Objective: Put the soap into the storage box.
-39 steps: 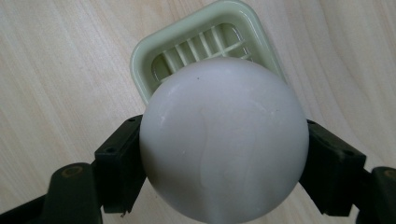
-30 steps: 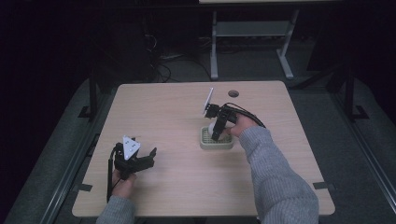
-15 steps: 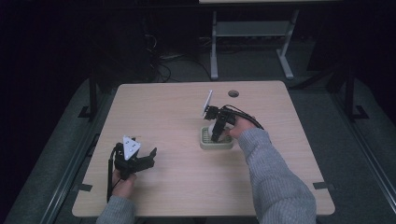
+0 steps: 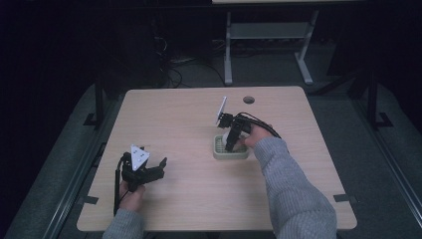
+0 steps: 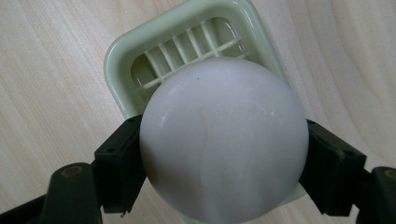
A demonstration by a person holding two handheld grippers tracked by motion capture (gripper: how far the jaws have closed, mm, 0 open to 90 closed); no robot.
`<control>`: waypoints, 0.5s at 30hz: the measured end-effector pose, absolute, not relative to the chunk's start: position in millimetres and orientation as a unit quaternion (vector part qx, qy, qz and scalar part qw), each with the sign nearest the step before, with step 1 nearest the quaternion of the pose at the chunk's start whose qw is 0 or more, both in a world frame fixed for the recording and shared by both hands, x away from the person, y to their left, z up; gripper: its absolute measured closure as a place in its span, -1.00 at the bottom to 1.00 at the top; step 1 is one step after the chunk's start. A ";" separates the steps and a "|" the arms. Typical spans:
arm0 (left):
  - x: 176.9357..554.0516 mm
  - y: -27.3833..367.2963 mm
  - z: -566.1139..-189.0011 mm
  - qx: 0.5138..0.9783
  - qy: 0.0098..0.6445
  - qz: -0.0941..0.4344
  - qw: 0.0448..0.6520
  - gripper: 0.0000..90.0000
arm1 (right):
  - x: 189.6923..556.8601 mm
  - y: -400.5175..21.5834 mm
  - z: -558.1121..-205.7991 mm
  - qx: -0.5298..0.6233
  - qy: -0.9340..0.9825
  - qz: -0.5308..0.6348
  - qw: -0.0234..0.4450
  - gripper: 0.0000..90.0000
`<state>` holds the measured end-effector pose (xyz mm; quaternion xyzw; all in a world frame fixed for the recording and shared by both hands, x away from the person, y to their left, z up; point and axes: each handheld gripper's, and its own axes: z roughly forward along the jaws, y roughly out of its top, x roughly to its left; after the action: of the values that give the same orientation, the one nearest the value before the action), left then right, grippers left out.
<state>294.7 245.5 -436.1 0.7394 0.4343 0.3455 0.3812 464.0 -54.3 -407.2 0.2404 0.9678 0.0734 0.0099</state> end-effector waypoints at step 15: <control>294.9 246.0 -435.9 0.740 0.435 0.345 0.380 -0.67 | 464.3 -52.9 -411.9 0.244 0.968 0.062 0.003 -0.48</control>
<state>294.9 246.0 -435.9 0.7397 0.4348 0.3454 0.3802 464.3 -52.9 -411.9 0.2438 0.9678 0.0622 0.0031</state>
